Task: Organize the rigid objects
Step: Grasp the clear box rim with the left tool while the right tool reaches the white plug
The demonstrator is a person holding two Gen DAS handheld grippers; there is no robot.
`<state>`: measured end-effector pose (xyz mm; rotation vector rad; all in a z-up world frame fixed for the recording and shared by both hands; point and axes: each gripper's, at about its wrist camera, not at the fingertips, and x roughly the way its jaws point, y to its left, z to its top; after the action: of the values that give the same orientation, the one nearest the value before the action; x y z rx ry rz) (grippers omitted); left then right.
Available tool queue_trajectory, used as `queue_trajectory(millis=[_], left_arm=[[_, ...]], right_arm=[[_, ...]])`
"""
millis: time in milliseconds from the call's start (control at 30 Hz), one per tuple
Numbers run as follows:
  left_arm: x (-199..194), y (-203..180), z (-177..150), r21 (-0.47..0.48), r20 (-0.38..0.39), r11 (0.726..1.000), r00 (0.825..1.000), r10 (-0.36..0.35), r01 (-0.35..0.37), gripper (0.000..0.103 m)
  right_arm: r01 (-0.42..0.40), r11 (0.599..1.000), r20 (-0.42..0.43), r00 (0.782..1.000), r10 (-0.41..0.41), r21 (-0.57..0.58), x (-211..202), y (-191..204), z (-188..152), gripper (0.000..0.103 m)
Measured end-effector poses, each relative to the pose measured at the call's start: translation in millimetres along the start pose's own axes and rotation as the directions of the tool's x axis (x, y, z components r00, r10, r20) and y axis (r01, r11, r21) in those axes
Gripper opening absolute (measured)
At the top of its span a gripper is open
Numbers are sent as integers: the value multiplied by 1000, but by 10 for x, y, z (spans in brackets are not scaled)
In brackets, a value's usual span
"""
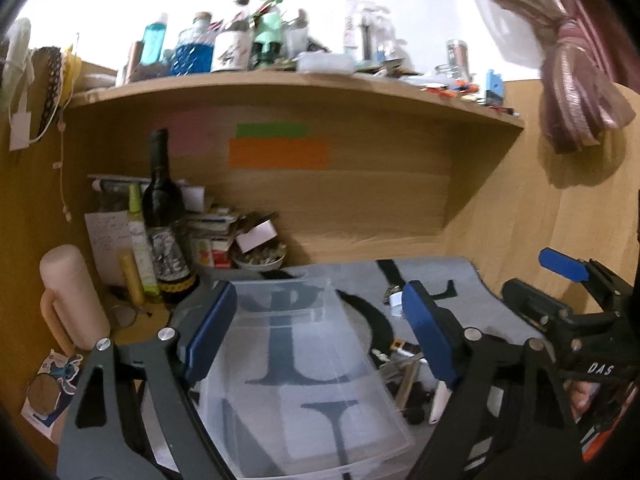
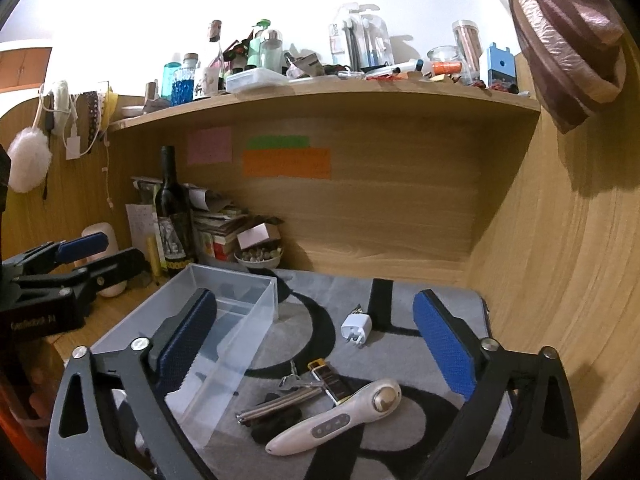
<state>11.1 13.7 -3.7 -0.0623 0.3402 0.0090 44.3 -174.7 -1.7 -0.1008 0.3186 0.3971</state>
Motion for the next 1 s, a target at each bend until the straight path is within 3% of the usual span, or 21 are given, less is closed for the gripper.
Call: queue_trajectory(millis=[200, 333, 467, 700, 767, 867, 1000], left_arm=[[153, 331, -24, -2, -93, 998, 994, 57, -57, 72], [315, 532, -90, 21, -191, 996, 977, 89, -87, 69], [532, 721, -226, 33, -318, 993, 941, 116, -111, 54], [803, 931, -483, 24, -484, 996, 870, 90, -90, 46], [846, 971, -540, 7, -517, 997, 853, 73, -81, 38], [907, 1012, -605, -16, -547, 997, 835, 54, -75, 28], [901, 1024, -653, -55, -554, 997, 832, 14, -53, 22]], right_arm=[[4, 1000, -37, 999, -4, -7, 148, -50, 6, 87], [4, 1000, -70, 998, -5, -11, 280, -100, 18, 82], [-3, 1000, -116, 993, 0, -19, 438, -141, 37, 79], [-43, 999, -205, 978, 39, -11, 748, -213, 82, 69], [-44, 999, -230, 972, 42, -5, 852, -245, 76, 66], [-40, 999, -268, 963, 36, -10, 1014, -279, 49, 64], [-33, 999, -328, 944, 26, -15, 1261, -308, -16, 64]])
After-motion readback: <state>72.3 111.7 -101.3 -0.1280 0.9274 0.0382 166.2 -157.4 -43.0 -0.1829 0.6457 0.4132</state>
